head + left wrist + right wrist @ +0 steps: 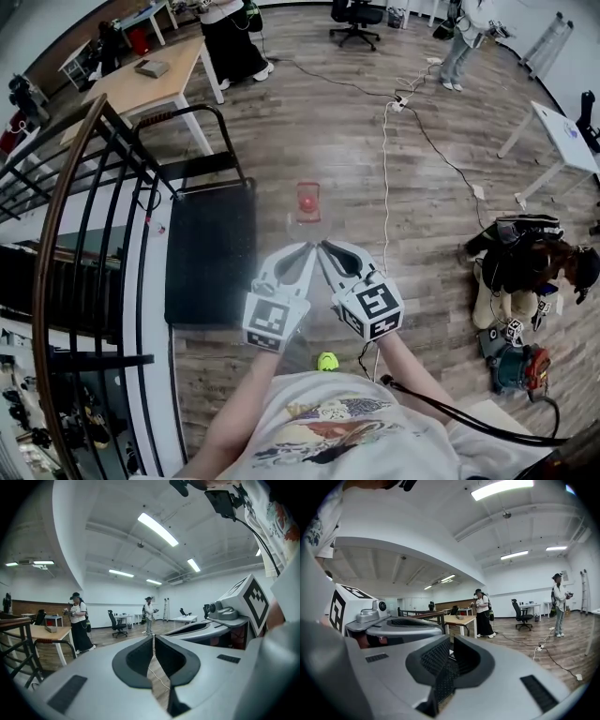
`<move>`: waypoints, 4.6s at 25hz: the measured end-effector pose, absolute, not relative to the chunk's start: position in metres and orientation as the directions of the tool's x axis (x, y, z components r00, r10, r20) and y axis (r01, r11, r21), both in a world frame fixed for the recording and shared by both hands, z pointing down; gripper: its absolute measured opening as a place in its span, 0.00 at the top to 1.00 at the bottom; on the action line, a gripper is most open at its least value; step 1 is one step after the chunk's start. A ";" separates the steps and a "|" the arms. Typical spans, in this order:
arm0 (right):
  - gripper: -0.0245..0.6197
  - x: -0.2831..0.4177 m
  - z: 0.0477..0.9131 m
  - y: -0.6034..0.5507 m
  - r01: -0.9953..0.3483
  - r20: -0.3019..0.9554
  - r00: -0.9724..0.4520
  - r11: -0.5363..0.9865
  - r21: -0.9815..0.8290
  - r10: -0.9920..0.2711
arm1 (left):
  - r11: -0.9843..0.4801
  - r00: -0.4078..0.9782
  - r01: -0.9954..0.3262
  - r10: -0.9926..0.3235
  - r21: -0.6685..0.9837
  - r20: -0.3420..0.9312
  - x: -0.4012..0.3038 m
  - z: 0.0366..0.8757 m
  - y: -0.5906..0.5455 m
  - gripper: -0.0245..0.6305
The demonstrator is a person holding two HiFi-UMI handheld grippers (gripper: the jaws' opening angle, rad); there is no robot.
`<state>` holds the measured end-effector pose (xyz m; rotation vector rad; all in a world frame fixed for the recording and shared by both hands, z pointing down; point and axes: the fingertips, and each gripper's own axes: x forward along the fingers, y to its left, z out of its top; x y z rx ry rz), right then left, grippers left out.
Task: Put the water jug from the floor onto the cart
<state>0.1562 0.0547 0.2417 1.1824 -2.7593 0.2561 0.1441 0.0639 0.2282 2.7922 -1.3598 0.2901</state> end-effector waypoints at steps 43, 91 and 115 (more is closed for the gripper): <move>0.91 0.133 0.279 -0.226 -0.706 0.258 -0.702 0.697 -0.127 -0.664 | -0.611 0.582 -0.791 -0.773 -0.047 0.254 0.121 0.266 -0.216 0.94; 0.77 0.129 0.634 -0.455 -0.746 0.427 -0.630 0.658 -0.102 -0.649 | -0.595 0.560 -0.803 -0.748 0.011 0.356 0.096 0.621 -0.448 0.75; 0.67 0.135 0.811 -0.474 -0.783 0.578 -0.542 0.617 -0.083 -0.610 | -0.559 0.510 -0.827 -0.702 0.060 0.496 0.088 0.802 -0.475 0.62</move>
